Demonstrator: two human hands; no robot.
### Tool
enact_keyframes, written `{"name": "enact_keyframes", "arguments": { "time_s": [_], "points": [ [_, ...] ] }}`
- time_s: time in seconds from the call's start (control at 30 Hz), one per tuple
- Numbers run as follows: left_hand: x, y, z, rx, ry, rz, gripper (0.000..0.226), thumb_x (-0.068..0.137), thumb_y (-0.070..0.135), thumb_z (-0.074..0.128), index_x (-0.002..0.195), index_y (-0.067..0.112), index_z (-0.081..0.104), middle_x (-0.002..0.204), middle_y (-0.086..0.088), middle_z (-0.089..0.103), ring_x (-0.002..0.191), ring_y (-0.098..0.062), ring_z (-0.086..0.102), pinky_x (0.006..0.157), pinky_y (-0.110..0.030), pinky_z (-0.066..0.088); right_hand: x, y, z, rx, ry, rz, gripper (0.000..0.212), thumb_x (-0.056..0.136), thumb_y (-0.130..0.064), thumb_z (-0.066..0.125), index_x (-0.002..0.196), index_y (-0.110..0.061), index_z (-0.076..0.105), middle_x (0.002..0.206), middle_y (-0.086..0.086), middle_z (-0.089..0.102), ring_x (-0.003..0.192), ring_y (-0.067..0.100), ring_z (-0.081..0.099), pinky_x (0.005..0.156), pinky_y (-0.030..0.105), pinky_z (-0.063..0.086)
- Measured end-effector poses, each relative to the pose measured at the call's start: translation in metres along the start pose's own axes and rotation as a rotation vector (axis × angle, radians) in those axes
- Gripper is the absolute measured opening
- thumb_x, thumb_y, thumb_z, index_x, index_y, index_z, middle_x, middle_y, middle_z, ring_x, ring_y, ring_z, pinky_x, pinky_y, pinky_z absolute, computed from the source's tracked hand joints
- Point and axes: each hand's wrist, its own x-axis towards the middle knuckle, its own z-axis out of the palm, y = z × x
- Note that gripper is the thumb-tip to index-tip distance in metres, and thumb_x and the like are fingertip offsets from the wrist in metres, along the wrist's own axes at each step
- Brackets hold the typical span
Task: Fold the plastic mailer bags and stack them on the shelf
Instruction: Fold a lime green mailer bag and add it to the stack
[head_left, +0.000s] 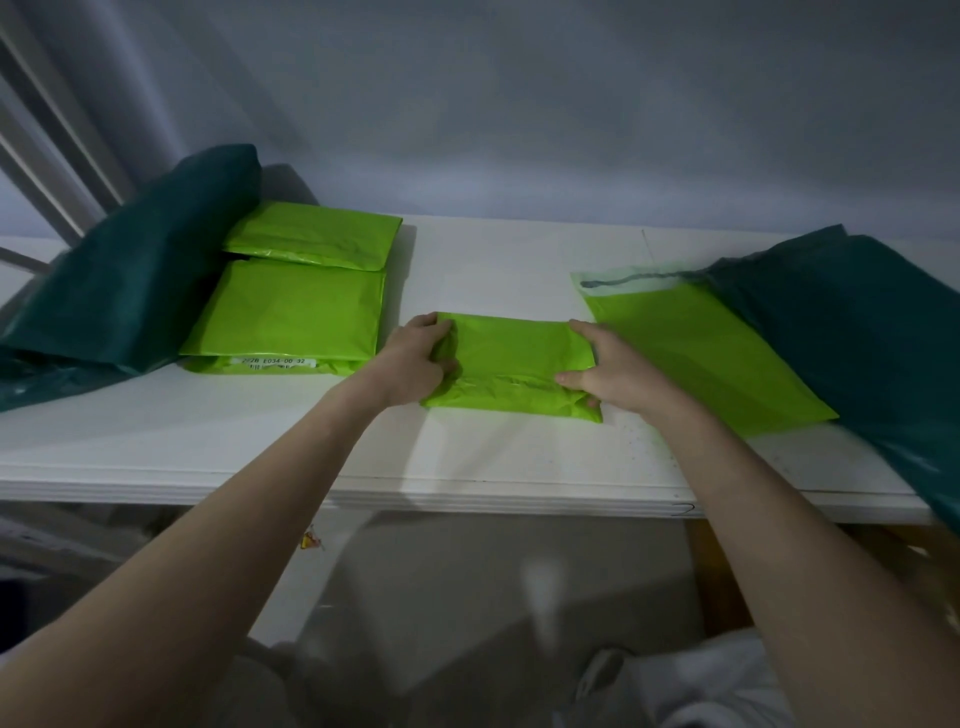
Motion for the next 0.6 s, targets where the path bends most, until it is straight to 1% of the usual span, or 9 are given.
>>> {"name": "enact_keyframes", "arguments": {
  "time_s": [0.07,0.1,0.13,0.2,0.3,0.37,0.4,0.5,0.6],
  "points": [
    [-0.001,0.001,-0.001,0.105,-0.016,-0.013,0.057,0.097,0.020,0.047,0.148,0.012,0.024,0.157,-0.009,0.009,0.143,-0.031,0.011,0.115,-0.031,0.009,-0.002,-0.003,-0.003,-0.118,0.029,-0.001,0.070,0.082,-0.016,0.070,0.142,-0.010,0.035,0.145,0.011,0.027,0.124,0.024,0.044,0.090,0.015,0.037],
    [-0.002,0.002,-0.002,0.147,-0.027,-0.013,0.056,0.098,0.021,0.044,0.148,0.012,0.022,0.158,-0.010,0.005,0.144,-0.032,0.006,0.115,-0.031,0.005,-0.003,-0.004,-0.005,-0.158,0.035,0.013,0.068,0.080,-0.019,0.071,0.139,-0.010,0.039,0.142,0.014,0.025,0.127,0.024,0.040,0.096,0.019,0.034],
    [-0.003,0.002,-0.002,0.179,-0.039,-0.007,0.055,0.098,0.021,0.042,0.148,0.012,0.020,0.158,-0.011,0.002,0.144,-0.032,0.002,0.115,-0.032,0.003,-0.004,-0.004,-0.007,-0.167,0.026,0.042,0.064,0.080,-0.020,0.071,0.136,-0.010,0.043,0.140,0.014,0.025,0.125,0.025,0.041,0.096,0.023,0.036],
    [-0.004,0.002,-0.002,0.209,-0.074,0.008,0.056,0.099,0.019,0.038,0.149,0.011,0.015,0.158,-0.011,-0.005,0.144,-0.032,-0.003,0.115,-0.035,0.001,-0.007,-0.006,-0.008,-0.157,-0.007,0.075,0.058,0.081,-0.018,0.067,0.134,-0.007,0.044,0.138,0.011,0.024,0.115,0.025,0.047,0.084,0.026,0.044],
    [-0.008,0.003,0.001,0.194,-0.077,0.015,0.063,0.094,0.013,0.035,0.149,0.007,0.007,0.157,-0.012,-0.011,0.144,-0.032,-0.007,0.115,-0.038,0.004,-0.012,-0.010,-0.007,-0.283,0.015,0.039,0.060,0.082,-0.016,0.061,0.137,-0.005,0.039,0.143,0.011,0.022,0.125,0.025,0.043,0.098,0.024,0.035],
    [-0.011,0.005,0.004,0.182,0.030,0.045,0.068,0.090,0.012,0.038,0.149,0.005,0.005,0.156,-0.019,-0.006,0.144,-0.033,-0.002,0.115,-0.040,0.007,-0.016,-0.016,-0.008,-0.367,0.124,0.007,0.066,0.082,-0.014,0.059,0.142,-0.009,0.033,0.144,0.011,0.024,0.123,0.030,0.047,0.098,0.030,0.037],
    [-0.013,0.006,0.006,0.175,0.101,0.067,0.068,0.089,0.010,0.039,0.149,0.004,0.007,0.155,-0.021,-0.002,0.142,-0.034,0.003,0.114,-0.040,0.009,-0.017,-0.020,-0.008,-0.404,0.212,-0.026,0.063,0.082,-0.014,0.057,0.141,-0.011,0.035,0.142,0.011,0.028,0.116,0.032,0.052,0.092,0.033,0.041],
    [-0.019,0.011,0.009,0.149,0.255,0.201,0.056,0.091,0.015,0.032,0.145,0.003,0.024,0.154,-0.021,0.013,0.138,-0.036,0.020,0.113,-0.039,0.016,-0.021,-0.029,-0.007,-0.422,0.463,-0.171,0.043,0.087,-0.015,0.051,0.129,-0.007,0.050,0.131,0.012,0.039,0.099,0.034,0.058,0.079,0.035,0.043],
    [-0.016,0.012,0.016,0.205,0.315,0.293,0.063,0.092,0.037,0.018,0.144,0.003,0.031,0.153,-0.016,0.024,0.141,-0.031,0.024,0.116,-0.038,0.018,-0.016,-0.029,0.009,-0.465,0.422,-0.324,0.041,0.090,-0.020,0.049,0.126,0.000,0.053,0.134,0.019,0.045,0.117,0.036,0.049,0.096,0.039,0.040]
  ]
}}
